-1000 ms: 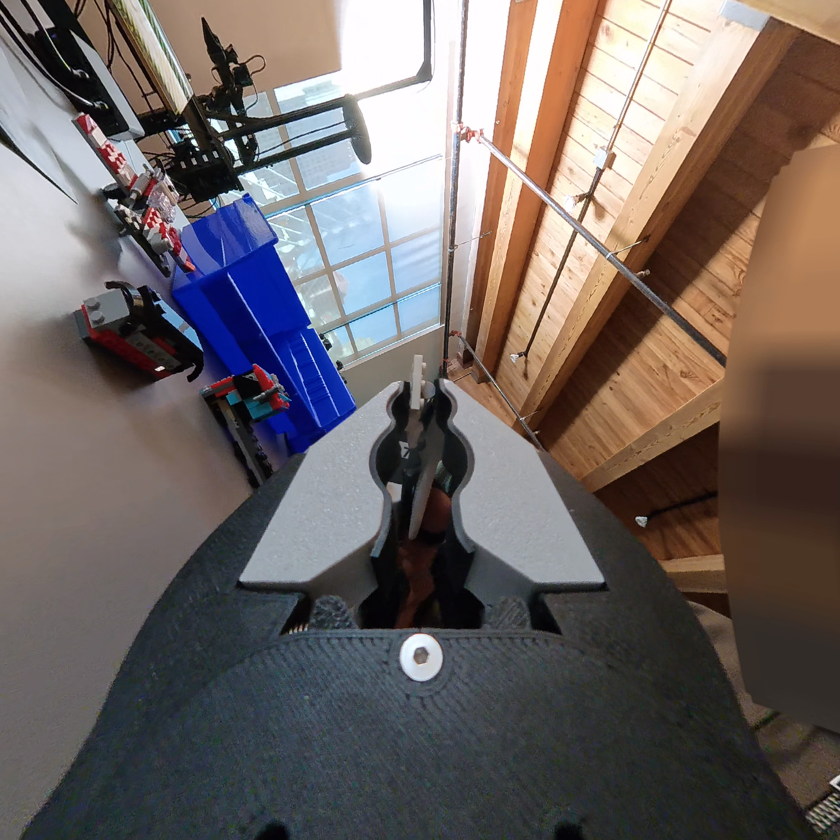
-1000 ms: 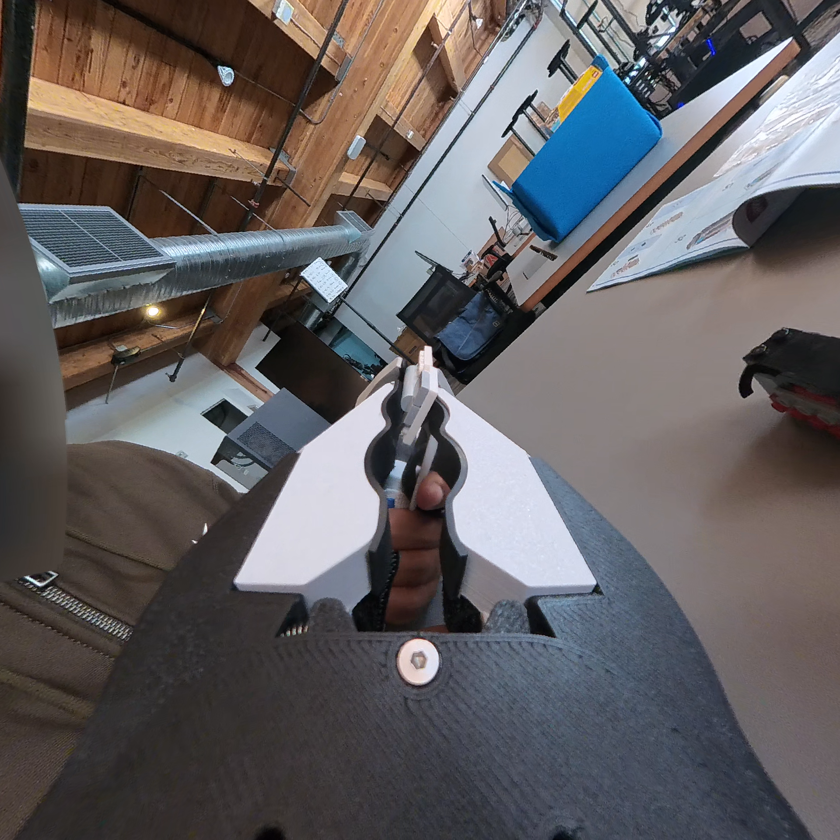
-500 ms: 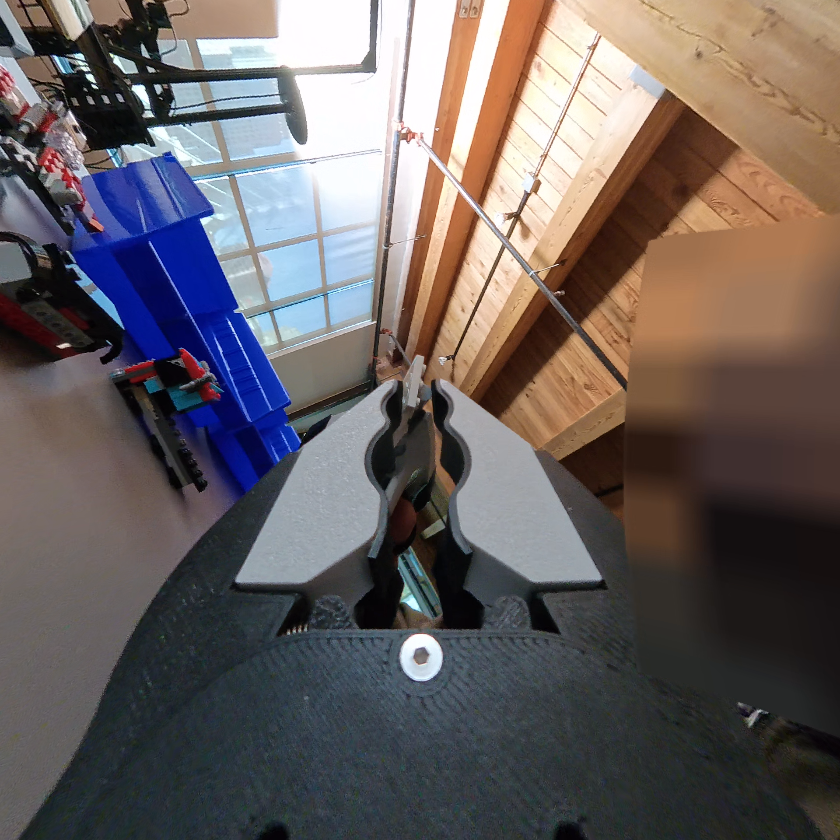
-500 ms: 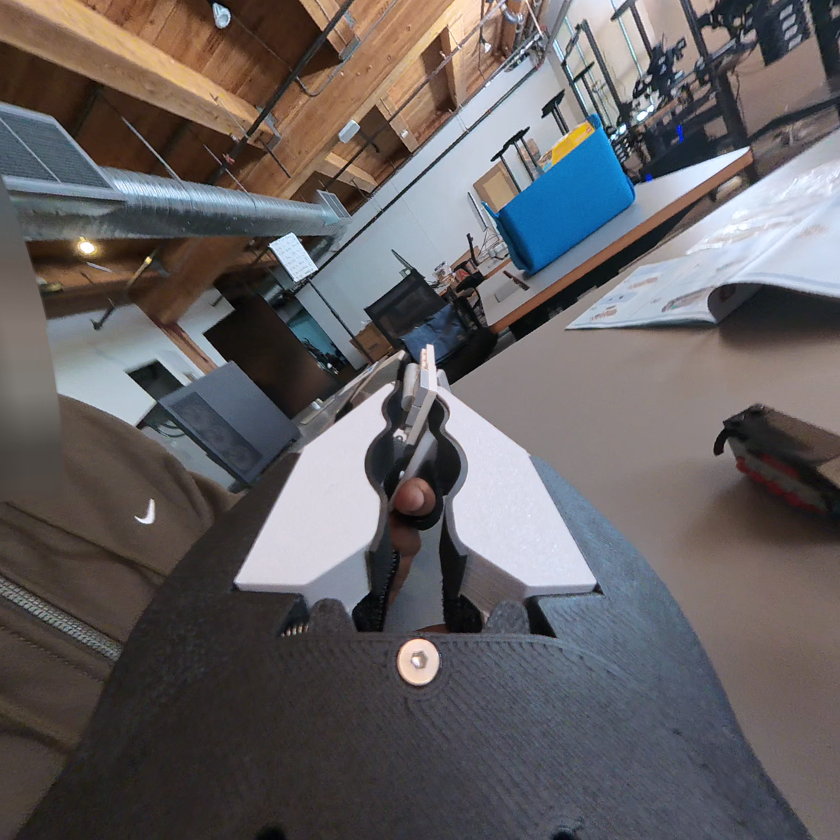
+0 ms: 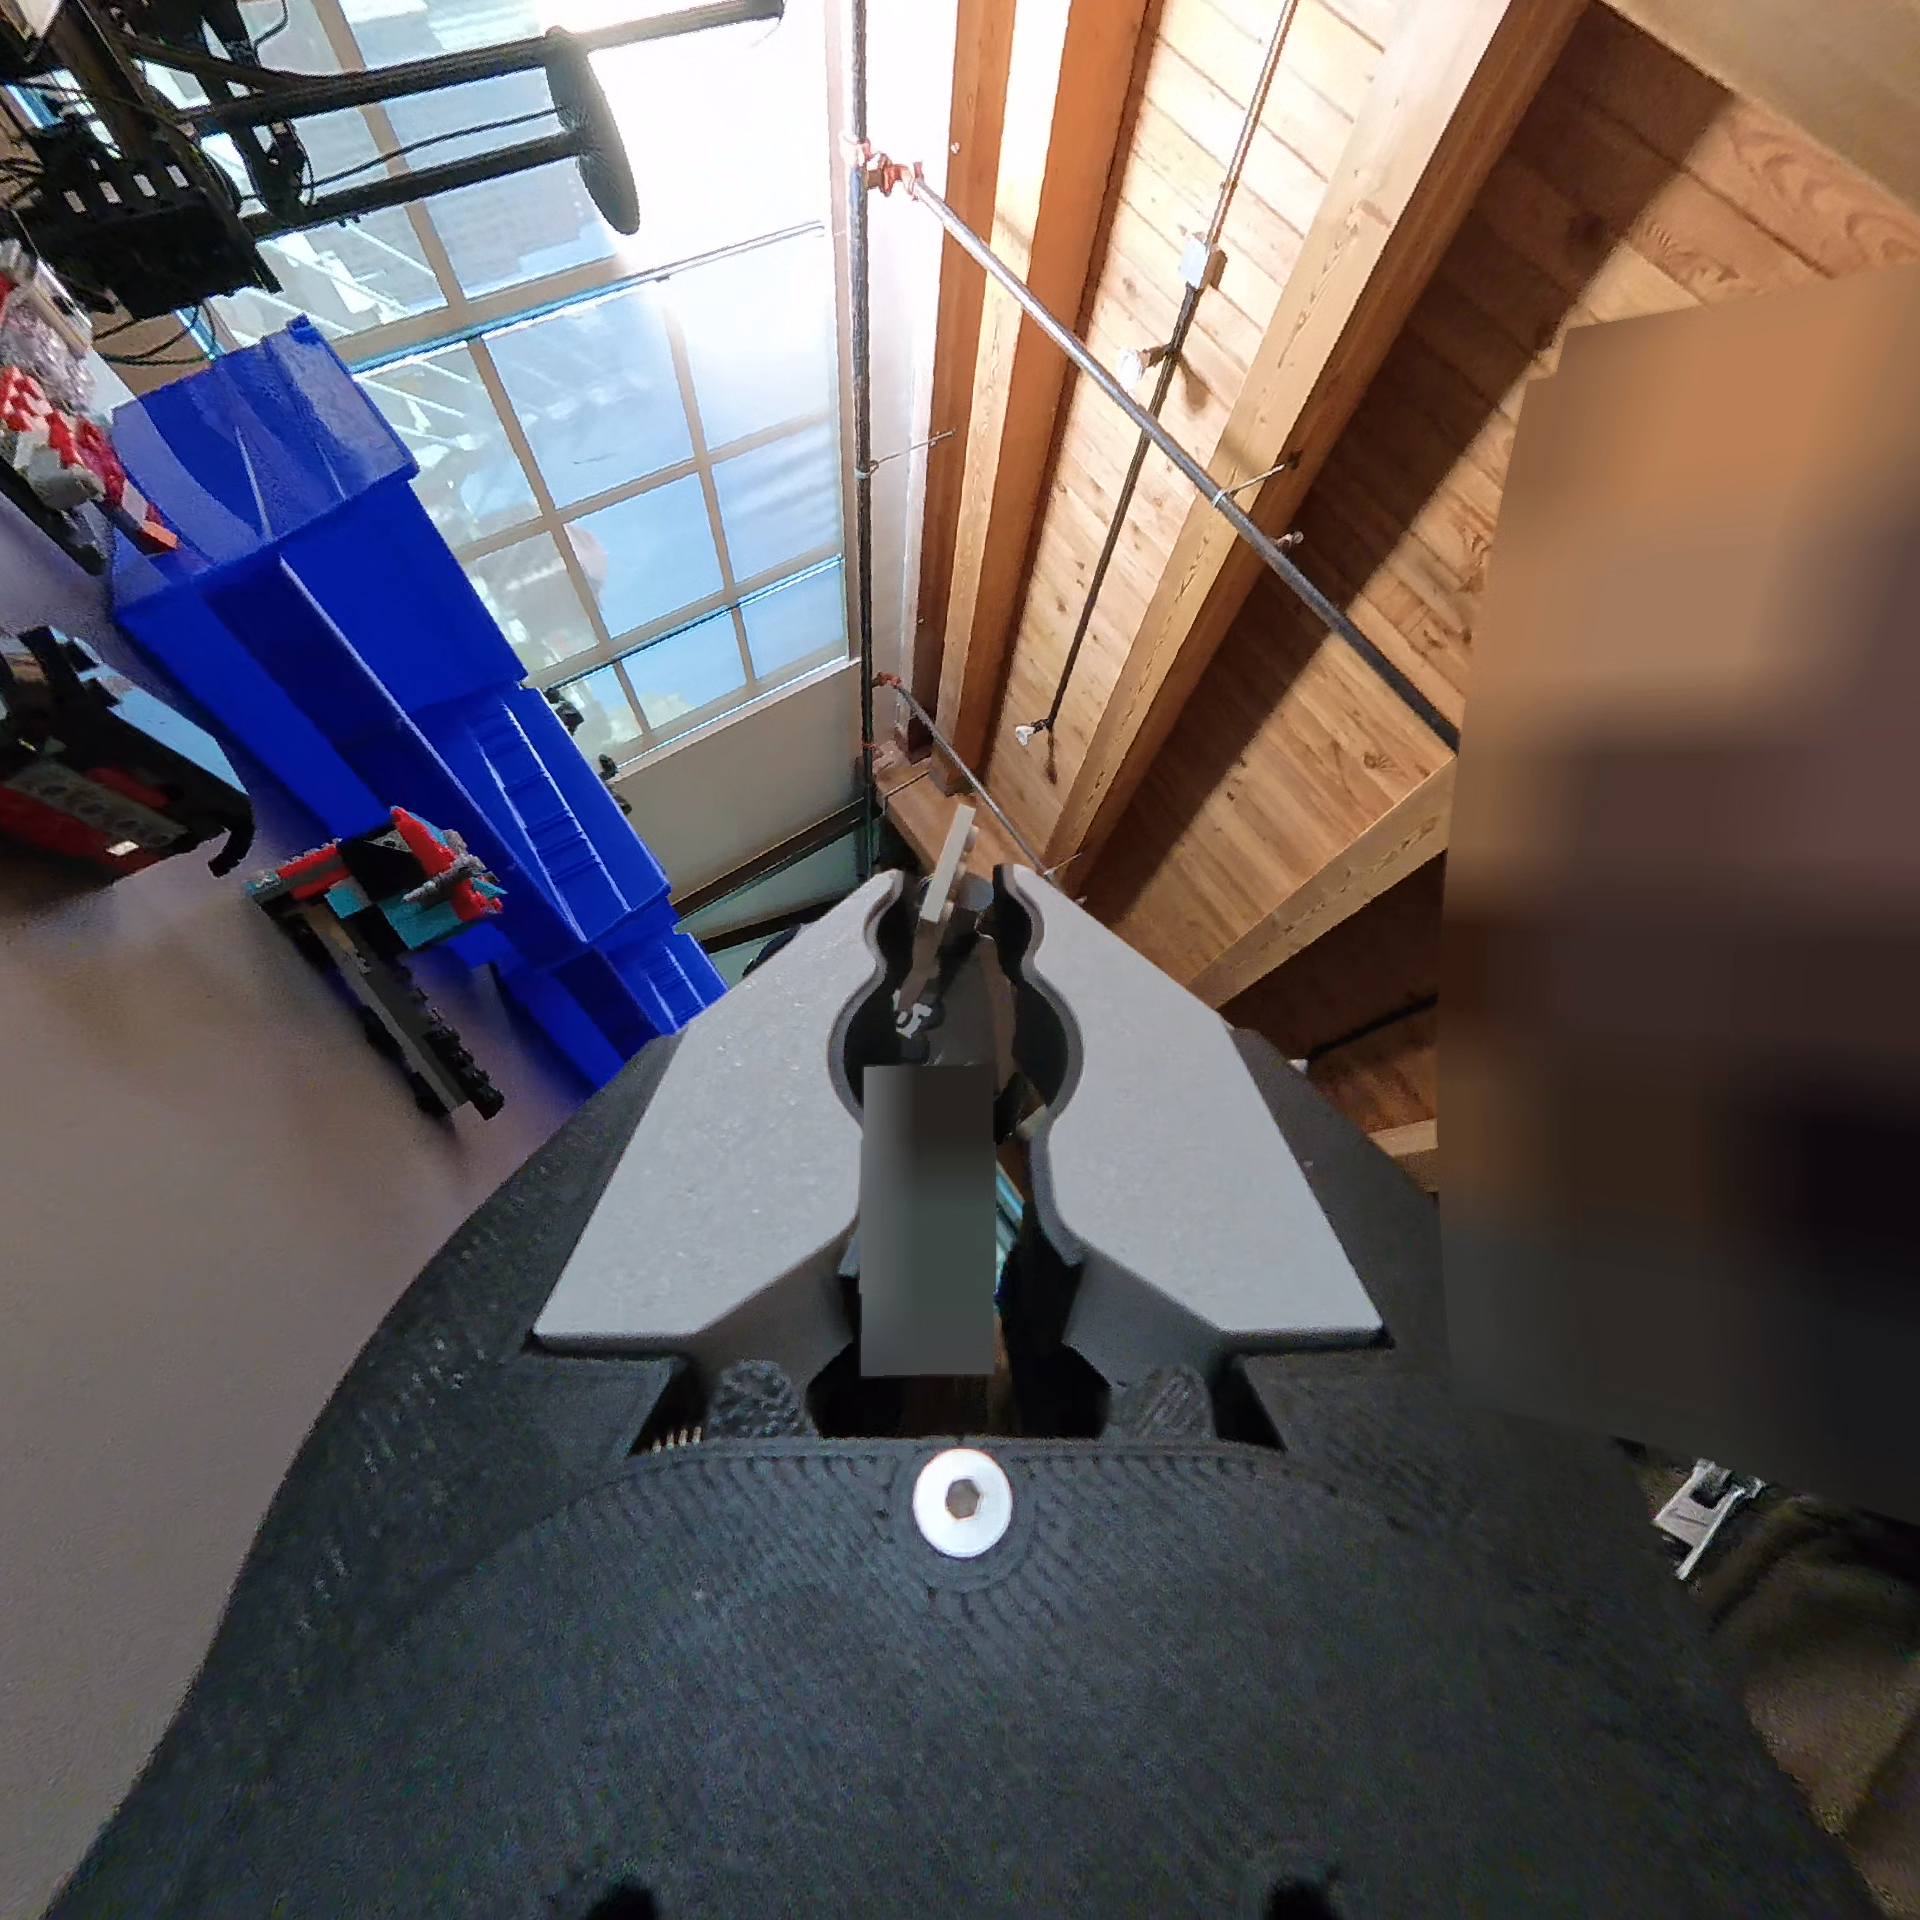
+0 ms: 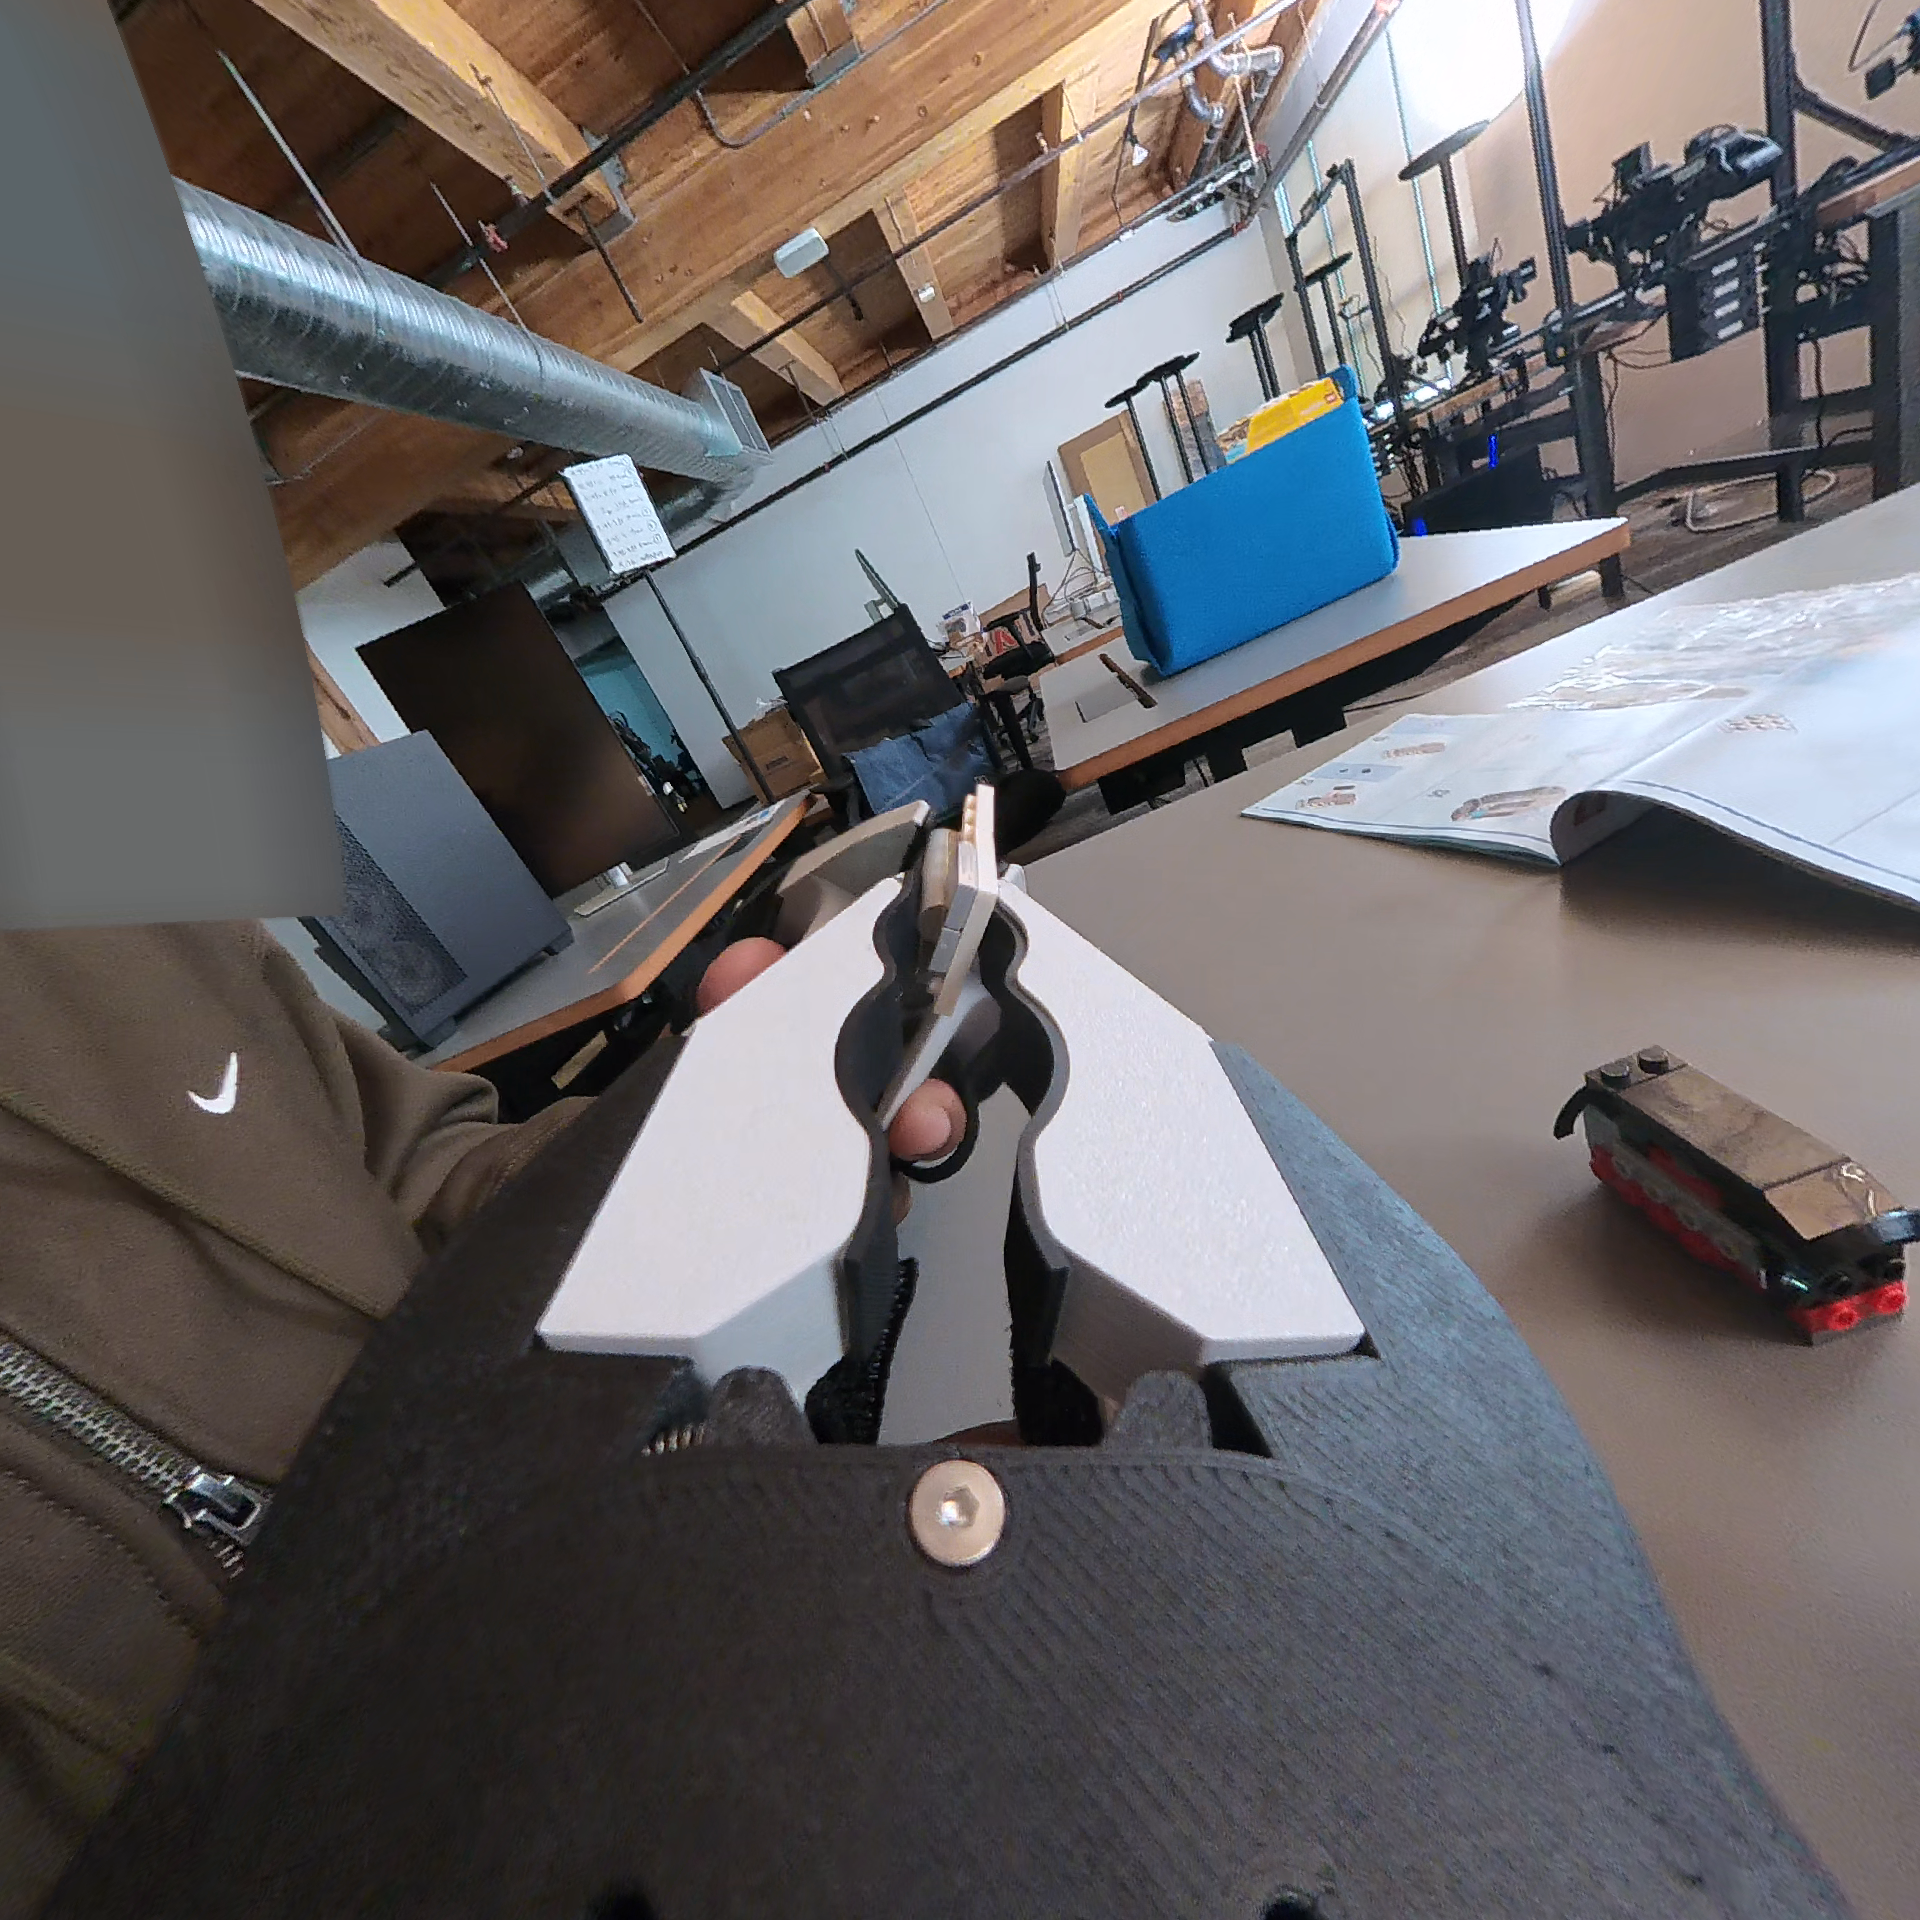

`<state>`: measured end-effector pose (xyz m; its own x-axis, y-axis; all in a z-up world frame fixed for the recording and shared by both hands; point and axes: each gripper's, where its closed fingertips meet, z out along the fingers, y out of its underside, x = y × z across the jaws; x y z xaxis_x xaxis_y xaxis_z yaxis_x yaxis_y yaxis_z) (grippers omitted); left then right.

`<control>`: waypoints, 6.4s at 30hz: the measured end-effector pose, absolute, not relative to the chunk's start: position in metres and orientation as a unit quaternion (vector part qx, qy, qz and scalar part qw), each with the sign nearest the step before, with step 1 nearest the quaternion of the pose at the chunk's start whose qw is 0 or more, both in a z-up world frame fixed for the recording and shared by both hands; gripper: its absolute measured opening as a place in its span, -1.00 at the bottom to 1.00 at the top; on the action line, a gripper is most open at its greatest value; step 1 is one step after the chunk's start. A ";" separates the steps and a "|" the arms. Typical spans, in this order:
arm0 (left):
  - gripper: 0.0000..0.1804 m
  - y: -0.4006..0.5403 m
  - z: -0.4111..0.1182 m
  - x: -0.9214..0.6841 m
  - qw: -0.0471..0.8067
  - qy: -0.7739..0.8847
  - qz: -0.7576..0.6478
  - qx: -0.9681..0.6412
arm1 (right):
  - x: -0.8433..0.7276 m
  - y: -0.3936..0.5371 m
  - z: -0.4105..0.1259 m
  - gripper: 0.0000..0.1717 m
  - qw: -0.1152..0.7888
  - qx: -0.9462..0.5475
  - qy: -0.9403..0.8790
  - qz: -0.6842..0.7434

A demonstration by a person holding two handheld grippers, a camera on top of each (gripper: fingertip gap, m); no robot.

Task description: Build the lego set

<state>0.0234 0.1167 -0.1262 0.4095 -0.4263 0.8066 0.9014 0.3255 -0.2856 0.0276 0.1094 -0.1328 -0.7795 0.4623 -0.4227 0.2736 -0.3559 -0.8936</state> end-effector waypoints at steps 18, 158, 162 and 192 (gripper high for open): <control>-0.59 0.103 -0.124 0.017 0.763 -0.224 -0.336 -0.505 | 0.030 0.112 -0.130 -0.87 0.062 -0.303 -0.568 0.763; -0.89 0.129 -0.149 0.024 0.701 0.185 -0.161 -0.669 | 0.019 0.124 -0.146 -0.87 0.194 -0.205 -0.655 0.701; -0.89 0.127 -0.148 0.027 0.701 0.191 -0.171 -0.665 | 0.022 0.122 -0.145 -0.88 0.187 -0.198 -0.656 0.704; -0.90 0.134 -0.152 0.019 0.666 0.099 -0.307 -0.672 | 0.010 0.131 -0.143 -0.87 0.126 -0.265 -0.615 0.731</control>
<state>0.0188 0.1344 -0.1524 0.7914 -0.5432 0.2805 0.2757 -0.0923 -0.9568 0.0096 0.1311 -0.1435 -0.8274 0.5113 -0.2324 0.1416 -0.2105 -0.9673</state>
